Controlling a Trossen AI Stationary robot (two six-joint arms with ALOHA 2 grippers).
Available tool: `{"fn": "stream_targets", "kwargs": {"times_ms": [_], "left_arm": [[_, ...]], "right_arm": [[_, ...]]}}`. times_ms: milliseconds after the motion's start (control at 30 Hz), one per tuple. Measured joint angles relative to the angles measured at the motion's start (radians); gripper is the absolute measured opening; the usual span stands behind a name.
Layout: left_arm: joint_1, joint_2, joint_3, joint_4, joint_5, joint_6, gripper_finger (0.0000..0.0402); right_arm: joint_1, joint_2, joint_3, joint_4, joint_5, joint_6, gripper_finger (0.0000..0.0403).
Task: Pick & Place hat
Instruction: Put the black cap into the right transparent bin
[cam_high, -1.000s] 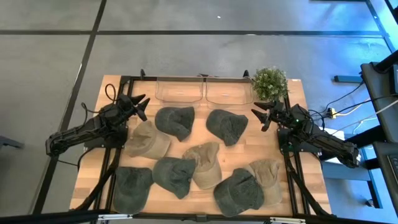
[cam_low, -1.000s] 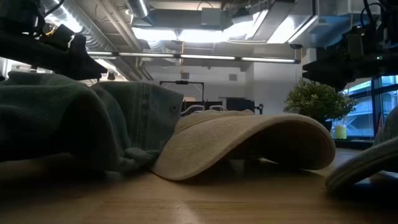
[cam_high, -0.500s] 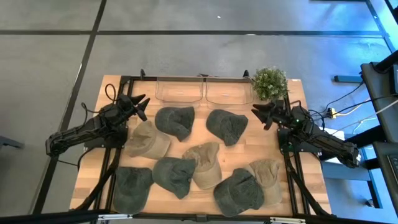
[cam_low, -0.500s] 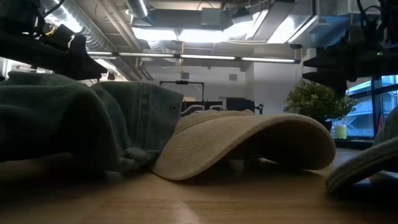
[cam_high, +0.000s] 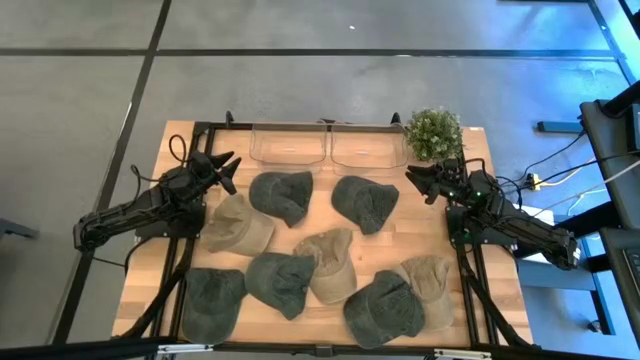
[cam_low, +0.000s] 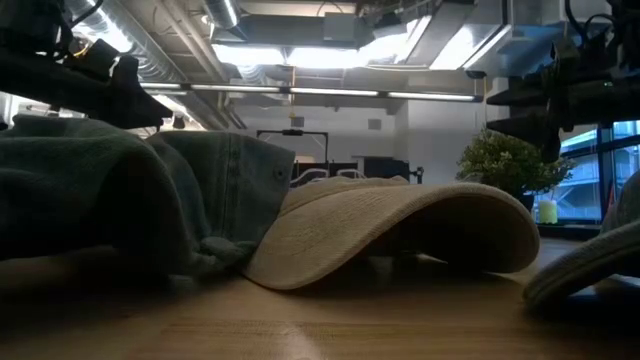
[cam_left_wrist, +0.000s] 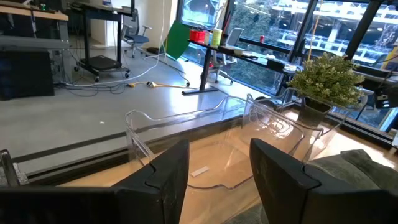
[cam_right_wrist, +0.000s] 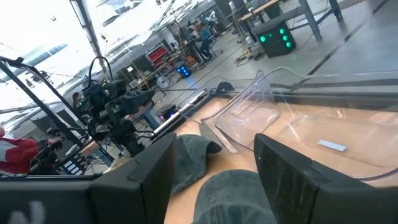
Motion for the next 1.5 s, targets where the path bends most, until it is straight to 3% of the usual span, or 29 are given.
{"fn": "stream_targets", "kwargs": {"times_ms": [300,533,733,967,1133,1267,1500], "left_arm": [[0.0,0.0,0.0,0.0,0.0,0.0,0.0166],[0.0,0.0,0.0,0.0,0.0,-0.052,0.0163],[0.0,0.0,0.0,0.0,0.0,-0.063,0.0166],[0.0,0.0,0.0,0.0,0.0,-0.063,0.0164],[0.0,0.0,0.0,0.0,0.0,-0.063,0.0165],[0.0,0.0,0.0,0.0,0.0,-0.062,0.0163],[0.0,0.0,0.0,0.0,0.0,-0.045,0.0166]], "right_arm": [[0.0,0.0,0.0,0.057,0.037,0.031,0.0289],[0.0,0.002,0.003,0.357,0.056,0.151,0.0288],[0.0,0.092,0.14,0.345,-0.009,0.152,0.0277],[0.054,0.409,0.424,0.174,-0.165,0.042,0.0268],[0.156,0.651,0.626,-0.14,-0.269,0.095,0.0267],[0.281,0.816,0.695,-0.383,-0.281,0.267,0.0267],[0.57,0.998,0.65,-0.424,-0.261,0.74,0.0267]]}}
